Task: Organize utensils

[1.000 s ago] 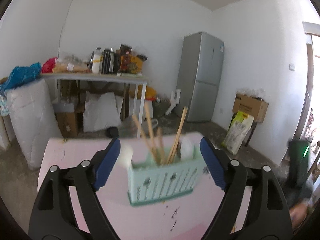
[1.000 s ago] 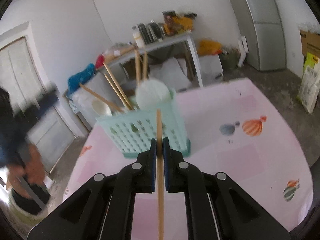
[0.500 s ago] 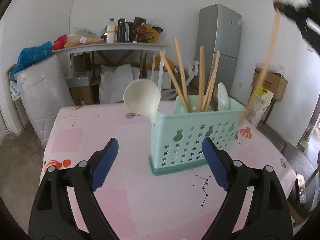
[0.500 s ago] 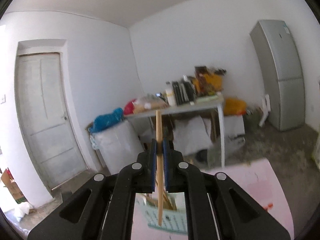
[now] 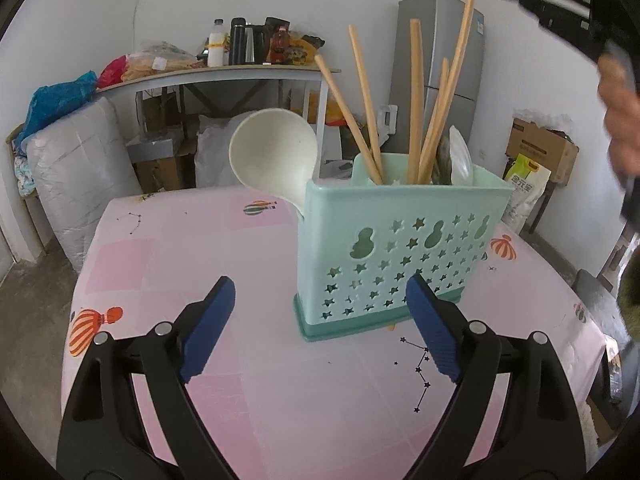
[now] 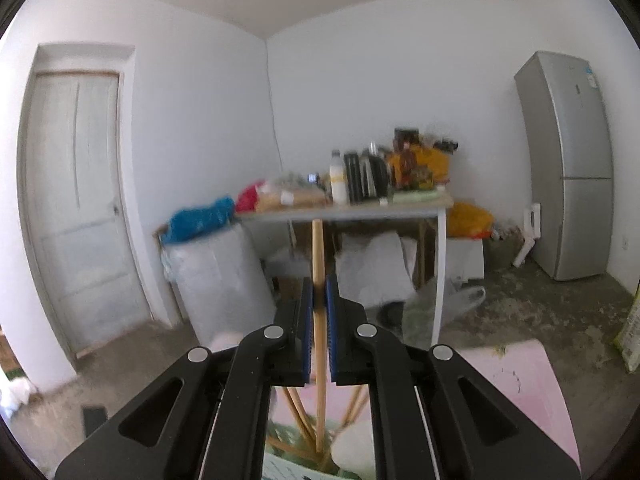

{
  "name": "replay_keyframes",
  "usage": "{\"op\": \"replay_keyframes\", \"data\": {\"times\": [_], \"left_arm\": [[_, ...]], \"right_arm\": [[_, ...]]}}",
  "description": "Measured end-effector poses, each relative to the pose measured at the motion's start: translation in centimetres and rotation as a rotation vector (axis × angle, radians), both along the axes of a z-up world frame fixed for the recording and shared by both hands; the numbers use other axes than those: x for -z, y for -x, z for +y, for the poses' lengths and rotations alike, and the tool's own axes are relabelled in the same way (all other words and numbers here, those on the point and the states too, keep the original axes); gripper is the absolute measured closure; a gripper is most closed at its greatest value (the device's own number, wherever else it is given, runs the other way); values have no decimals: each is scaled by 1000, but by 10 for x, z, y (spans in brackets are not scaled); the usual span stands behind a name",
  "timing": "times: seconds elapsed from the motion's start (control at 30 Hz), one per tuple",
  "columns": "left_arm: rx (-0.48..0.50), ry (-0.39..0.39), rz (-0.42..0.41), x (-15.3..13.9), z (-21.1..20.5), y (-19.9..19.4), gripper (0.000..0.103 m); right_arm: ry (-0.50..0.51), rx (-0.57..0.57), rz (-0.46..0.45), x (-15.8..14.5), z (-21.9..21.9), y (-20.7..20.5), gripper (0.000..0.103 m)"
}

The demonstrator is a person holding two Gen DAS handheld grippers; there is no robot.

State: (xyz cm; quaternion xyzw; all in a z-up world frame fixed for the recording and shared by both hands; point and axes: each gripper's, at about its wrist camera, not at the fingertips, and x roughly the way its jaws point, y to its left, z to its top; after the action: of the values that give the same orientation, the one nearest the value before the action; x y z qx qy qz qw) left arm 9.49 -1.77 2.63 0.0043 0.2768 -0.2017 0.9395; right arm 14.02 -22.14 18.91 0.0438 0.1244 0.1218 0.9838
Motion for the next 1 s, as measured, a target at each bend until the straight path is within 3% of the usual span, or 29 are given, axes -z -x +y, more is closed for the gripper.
{"op": "replay_keyframes", "data": {"times": [0.17, 0.2, 0.23, 0.27, 0.43, 0.7, 0.83, 1.0], "left_arm": [[4, 20, 29, 4, 2, -7, 20], [6, 22, 31, 5, 2, -8, 20], [9, 24, 34, 6, 2, -10, 20], [11, 25, 37, 6, 1, -11, 20], [41, 41, 69, 11, -2, -22, 20], [112, 82, 158, 25, -12, -41, 20], [129, 96, 182, 29, -18, -49, 20], [114, 94, 187, 28, -25, -54, 20]], "right_arm": [[5, -29, 138, 32, -11, -14, 94], [-6, -26, 148, 36, -17, -10, 85], [-22, -20, 145, 38, -25, -4, 68], [-40, -16, 138, 39, -30, 1, 61], [-153, -1, 140, 54, -67, 29, 44], [-325, -105, 388, 132, -97, 7, 41], [-367, -175, 440, 149, -90, -6, 41], [-331, -174, 439, 154, -76, -8, 35]]}}
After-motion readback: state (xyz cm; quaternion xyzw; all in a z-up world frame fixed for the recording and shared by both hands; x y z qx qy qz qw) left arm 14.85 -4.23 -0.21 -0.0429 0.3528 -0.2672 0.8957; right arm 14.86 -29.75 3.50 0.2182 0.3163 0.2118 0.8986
